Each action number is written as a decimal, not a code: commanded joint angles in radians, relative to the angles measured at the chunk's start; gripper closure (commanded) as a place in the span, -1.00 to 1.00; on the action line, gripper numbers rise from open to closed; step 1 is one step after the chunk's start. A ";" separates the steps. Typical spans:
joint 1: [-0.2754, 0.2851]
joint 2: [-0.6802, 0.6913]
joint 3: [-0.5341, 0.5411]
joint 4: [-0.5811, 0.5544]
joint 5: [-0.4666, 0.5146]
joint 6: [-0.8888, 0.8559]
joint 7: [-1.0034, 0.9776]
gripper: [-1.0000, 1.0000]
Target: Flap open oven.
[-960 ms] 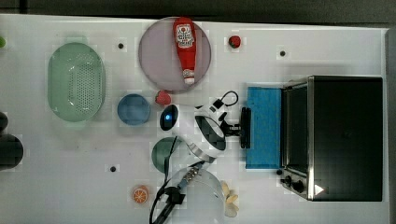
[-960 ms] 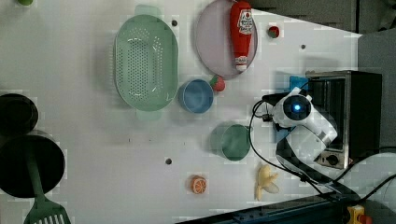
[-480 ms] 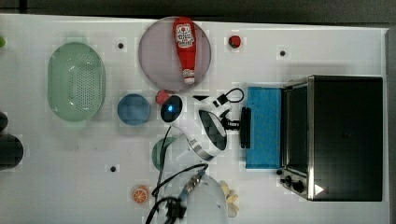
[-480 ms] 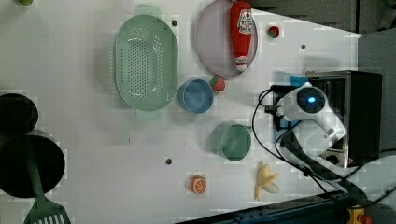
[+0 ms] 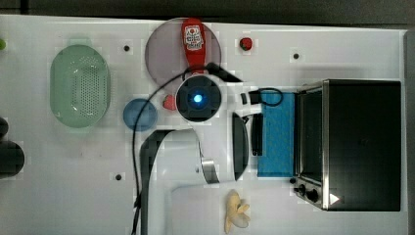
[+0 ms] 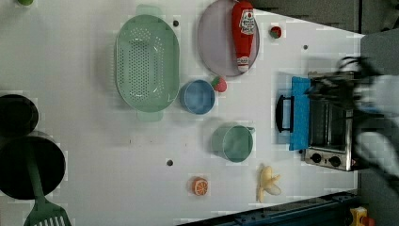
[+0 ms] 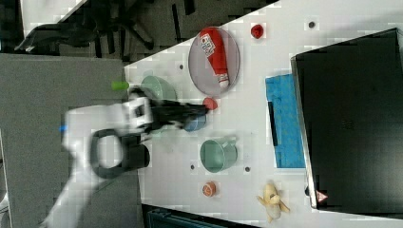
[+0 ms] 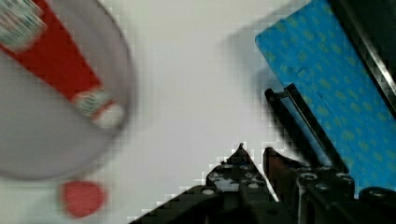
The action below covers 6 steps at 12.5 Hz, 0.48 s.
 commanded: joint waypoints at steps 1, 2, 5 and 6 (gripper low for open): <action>-0.010 -0.108 -0.030 0.056 0.153 -0.218 0.046 0.65; -0.010 -0.140 -0.037 0.090 0.177 -0.299 0.046 0.65; -0.010 -0.223 -0.041 0.194 0.174 -0.422 0.046 0.65; -0.010 -0.243 -0.041 0.217 0.167 -0.445 0.047 0.65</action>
